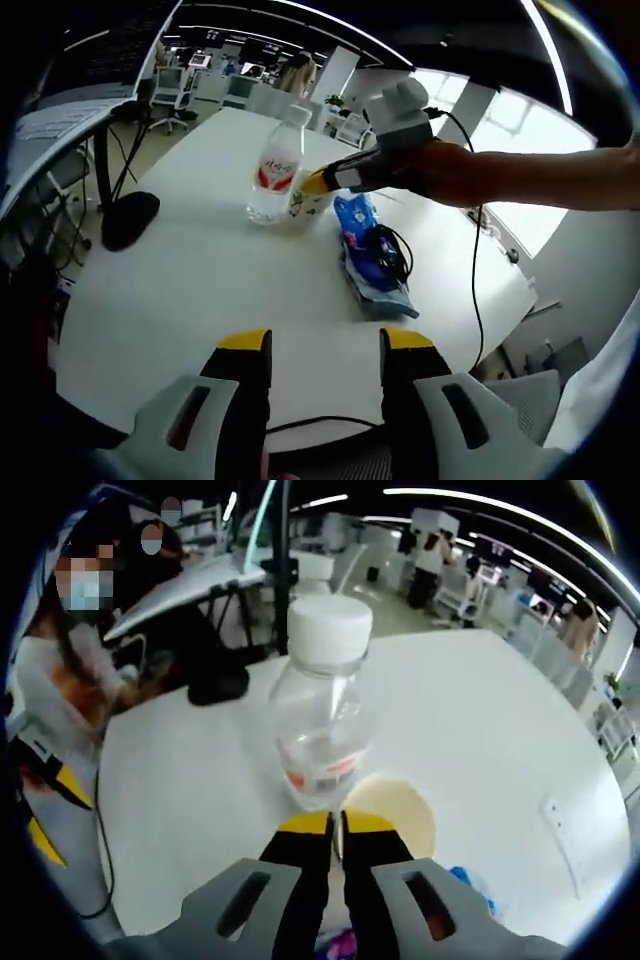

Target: Arrange the tabletop items into an orderly group along one side of the table until the central work area is clear of visible clutter.

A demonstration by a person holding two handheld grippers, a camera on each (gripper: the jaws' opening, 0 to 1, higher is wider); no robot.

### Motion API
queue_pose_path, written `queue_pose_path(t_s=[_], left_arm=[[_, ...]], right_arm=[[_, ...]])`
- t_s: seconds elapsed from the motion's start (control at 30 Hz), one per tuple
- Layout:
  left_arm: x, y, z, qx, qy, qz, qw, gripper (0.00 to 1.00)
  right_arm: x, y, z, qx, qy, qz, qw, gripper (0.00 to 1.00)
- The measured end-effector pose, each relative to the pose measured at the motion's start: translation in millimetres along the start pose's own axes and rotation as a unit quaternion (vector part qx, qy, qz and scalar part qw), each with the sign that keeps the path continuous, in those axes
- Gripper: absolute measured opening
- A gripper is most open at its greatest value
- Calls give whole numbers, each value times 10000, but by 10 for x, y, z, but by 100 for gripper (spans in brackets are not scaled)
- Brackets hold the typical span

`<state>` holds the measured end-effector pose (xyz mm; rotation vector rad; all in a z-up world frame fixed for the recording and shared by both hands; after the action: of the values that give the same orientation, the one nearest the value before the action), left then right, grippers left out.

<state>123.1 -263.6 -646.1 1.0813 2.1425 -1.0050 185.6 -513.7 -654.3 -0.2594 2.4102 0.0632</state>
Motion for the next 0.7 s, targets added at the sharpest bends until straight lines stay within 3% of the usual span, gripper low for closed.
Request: queue_pose_path(t_s=[0.37, 0.7], left_arm=[[24, 12, -10, 1, -10, -54, 10000, 41], [45, 13, -18, -1, -4, -81, 10000, 41]], right_arm=[[86, 56, -17, 24, 154, -263, 9995, 5], [177, 7, 6, 199, 274, -257, 9991, 6]])
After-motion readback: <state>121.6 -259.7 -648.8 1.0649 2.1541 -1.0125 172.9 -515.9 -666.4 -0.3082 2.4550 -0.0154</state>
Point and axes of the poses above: the point that each gripper's makers call its tool centre point, and the gripper's own axes: z roughly forward along the fingers, y roughly to its left, x roughly out of its underside, the point moved 7 cm from there along -z, roughly backward along the fingers, and after that the axes turned 5 degrees about -x, right-handed, at the moved point
